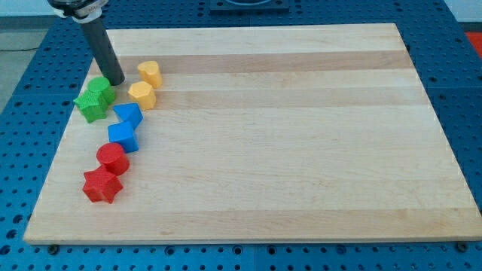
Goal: Push the yellow heart to the top left corner
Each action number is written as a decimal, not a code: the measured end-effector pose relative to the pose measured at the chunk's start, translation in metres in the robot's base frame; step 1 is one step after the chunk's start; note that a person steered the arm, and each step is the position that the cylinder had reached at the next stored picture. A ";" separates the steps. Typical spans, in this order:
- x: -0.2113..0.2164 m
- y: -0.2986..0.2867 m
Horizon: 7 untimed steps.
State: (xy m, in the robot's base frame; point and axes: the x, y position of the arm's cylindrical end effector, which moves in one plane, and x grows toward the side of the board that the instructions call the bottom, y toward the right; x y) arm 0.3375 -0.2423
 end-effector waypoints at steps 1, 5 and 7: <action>0.000 0.000; 0.005 0.083; -0.016 0.119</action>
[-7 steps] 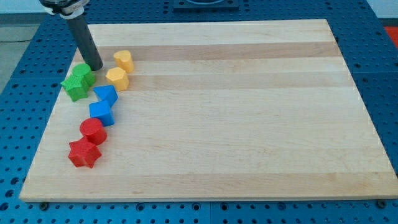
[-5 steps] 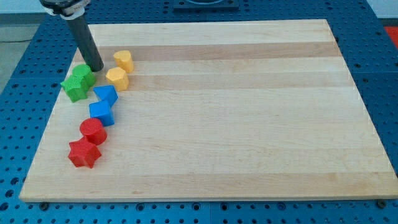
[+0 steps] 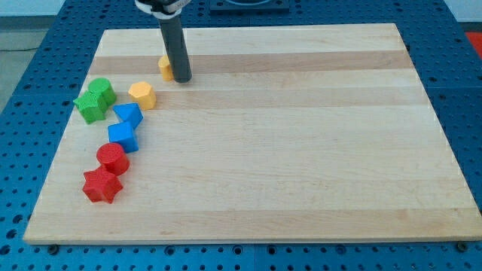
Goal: Push the yellow heart to the top left corner
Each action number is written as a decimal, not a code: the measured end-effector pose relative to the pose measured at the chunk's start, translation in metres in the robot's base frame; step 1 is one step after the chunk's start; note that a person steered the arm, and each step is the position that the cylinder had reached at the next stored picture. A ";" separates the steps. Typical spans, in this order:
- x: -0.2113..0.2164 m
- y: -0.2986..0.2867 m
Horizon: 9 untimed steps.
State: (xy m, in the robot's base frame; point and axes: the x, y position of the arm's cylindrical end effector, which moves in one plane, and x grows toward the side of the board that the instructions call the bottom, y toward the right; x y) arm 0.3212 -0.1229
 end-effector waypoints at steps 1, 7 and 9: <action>-0.020 -0.016; -0.065 -0.103; -0.075 -0.104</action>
